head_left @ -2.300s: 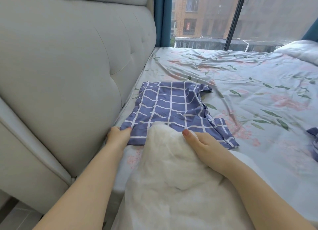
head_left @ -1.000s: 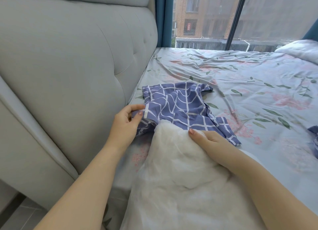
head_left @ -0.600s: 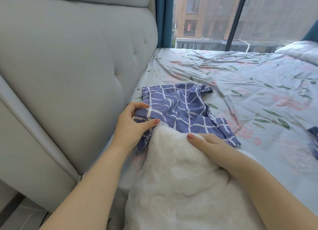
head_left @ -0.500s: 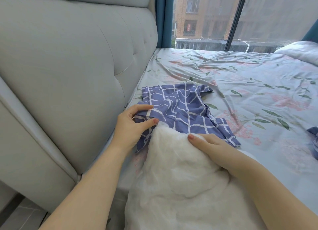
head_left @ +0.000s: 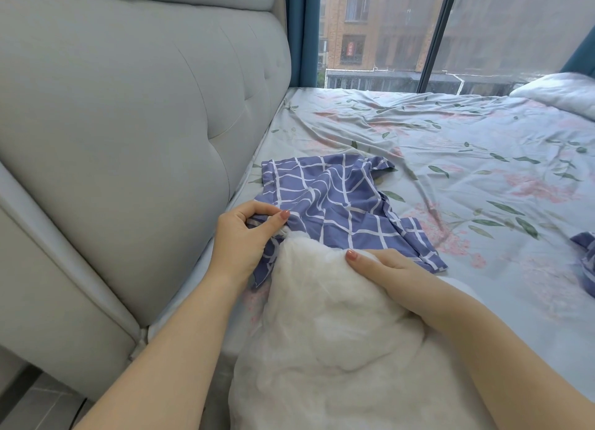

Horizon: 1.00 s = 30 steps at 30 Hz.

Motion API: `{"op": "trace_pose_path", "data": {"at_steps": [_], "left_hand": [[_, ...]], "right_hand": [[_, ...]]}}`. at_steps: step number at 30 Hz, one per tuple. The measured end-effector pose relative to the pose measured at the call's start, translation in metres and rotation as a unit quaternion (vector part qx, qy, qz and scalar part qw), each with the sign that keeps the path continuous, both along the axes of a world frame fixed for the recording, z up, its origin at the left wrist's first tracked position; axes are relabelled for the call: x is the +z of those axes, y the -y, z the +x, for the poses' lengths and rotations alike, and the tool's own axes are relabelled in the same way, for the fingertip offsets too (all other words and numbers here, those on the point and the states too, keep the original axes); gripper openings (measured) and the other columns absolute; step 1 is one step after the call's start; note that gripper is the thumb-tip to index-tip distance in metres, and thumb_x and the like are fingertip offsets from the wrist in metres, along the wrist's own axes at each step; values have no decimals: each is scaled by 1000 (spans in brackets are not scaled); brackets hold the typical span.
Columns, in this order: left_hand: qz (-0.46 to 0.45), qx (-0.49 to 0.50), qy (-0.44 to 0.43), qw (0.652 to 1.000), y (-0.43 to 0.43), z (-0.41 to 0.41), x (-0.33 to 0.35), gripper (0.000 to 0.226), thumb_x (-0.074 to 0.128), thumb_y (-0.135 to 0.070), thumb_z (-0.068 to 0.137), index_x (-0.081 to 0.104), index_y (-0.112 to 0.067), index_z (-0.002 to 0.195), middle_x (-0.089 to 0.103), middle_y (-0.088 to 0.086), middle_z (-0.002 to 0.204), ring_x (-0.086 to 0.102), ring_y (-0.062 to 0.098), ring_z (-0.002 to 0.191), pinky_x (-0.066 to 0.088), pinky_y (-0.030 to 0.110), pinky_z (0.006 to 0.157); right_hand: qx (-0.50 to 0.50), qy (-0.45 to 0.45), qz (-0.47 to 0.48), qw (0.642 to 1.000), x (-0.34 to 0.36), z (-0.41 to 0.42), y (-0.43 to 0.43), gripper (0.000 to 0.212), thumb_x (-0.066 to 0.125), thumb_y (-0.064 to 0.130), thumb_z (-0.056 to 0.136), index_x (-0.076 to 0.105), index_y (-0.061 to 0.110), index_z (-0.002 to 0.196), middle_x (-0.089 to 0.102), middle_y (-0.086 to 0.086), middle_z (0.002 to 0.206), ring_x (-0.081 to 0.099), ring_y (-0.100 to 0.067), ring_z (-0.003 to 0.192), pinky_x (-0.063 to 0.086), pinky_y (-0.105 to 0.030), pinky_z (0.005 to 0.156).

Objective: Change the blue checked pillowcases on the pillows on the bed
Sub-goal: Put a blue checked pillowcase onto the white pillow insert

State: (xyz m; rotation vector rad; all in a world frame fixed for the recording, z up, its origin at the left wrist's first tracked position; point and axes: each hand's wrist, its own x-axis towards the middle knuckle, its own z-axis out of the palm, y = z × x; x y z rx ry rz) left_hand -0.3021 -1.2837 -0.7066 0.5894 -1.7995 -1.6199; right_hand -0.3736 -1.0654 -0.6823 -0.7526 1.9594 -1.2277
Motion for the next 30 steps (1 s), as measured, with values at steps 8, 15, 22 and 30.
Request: {"op": "trace_pose_path", "data": {"at_steps": [8, 15, 22, 30], "left_hand": [[55, -58, -21, 997, 0, 0, 1, 30, 80, -5, 75, 77, -25, 98, 76, 3, 102, 71, 19, 94, 54, 25, 78], [68, -38, -20, 997, -2, -1, 1, 17, 79, -5, 77, 78, -21, 83, 75, -3, 79, 67, 14, 74, 54, 26, 71], [29, -15, 23, 999, 0, -2, -5, 7, 78, -15, 83, 76, -21, 80, 70, -9, 68, 59, 11, 62, 46, 28, 65], [82, -72, 29, 994, -6, -2, -2, 5, 73, -20, 86, 74, -15, 86, 71, 7, 86, 60, 21, 79, 48, 35, 72]], "right_hand": [[-3, -5, 4, 1000, 0, -2, 0, 39, 43, 48, 99, 75, 25, 100, 76, 5, 97, 71, -13, 95, 54, -26, 87], [0, 0, 1, 1000, -1, -2, 0, 39, 43, 47, 99, 75, 25, 100, 76, 4, 98, 71, -13, 94, 55, -25, 86], [-4, -6, 8, 1000, -2, -3, 0, 43, 42, 51, 97, 74, 23, 100, 76, 2, 98, 71, -15, 95, 54, -31, 91], [-3, -9, -6, 1000, -3, -4, 1, 44, 41, 51, 98, 75, 24, 96, 76, 2, 94, 72, -14, 90, 56, -21, 78]]}}
